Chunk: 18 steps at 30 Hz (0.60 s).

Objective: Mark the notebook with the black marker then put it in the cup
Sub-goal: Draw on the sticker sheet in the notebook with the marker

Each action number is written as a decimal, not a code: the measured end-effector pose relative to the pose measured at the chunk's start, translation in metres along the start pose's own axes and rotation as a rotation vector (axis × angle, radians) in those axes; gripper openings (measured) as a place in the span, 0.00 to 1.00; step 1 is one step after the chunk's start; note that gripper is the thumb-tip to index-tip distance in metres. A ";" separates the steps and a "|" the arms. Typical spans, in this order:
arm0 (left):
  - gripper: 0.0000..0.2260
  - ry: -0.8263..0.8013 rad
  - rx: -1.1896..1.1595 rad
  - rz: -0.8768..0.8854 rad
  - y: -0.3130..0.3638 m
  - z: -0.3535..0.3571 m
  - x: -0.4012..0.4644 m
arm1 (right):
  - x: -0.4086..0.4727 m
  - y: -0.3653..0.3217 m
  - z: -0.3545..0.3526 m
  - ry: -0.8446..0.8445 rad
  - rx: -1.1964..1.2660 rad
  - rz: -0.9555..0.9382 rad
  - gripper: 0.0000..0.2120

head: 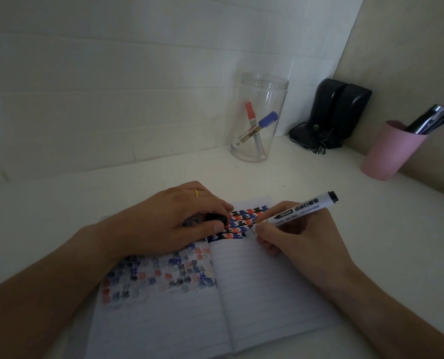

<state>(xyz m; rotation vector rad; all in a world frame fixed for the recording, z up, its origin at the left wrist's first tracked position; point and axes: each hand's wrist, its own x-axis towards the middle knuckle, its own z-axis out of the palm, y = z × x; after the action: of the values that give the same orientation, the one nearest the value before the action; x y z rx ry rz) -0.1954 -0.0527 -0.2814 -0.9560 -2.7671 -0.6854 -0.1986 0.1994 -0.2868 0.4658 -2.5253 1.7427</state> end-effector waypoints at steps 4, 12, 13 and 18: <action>0.11 0.000 0.004 0.003 -0.001 0.000 0.000 | 0.000 0.000 -0.001 0.013 -0.008 0.003 0.04; 0.12 0.004 0.009 0.005 -0.001 0.000 0.000 | -0.001 -0.001 0.000 0.002 -0.032 0.003 0.03; 0.12 0.003 0.010 0.005 -0.001 0.001 0.000 | -0.001 -0.001 0.000 0.010 -0.038 0.006 0.03; 0.12 0.003 0.015 0.008 -0.001 0.001 0.000 | 0.000 -0.001 -0.001 0.045 -0.070 0.029 0.02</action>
<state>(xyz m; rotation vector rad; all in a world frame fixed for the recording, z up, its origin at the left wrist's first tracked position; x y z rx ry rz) -0.1959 -0.0533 -0.2827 -0.9613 -2.7608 -0.6629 -0.1984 0.1997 -0.2859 0.3839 -2.5641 1.6476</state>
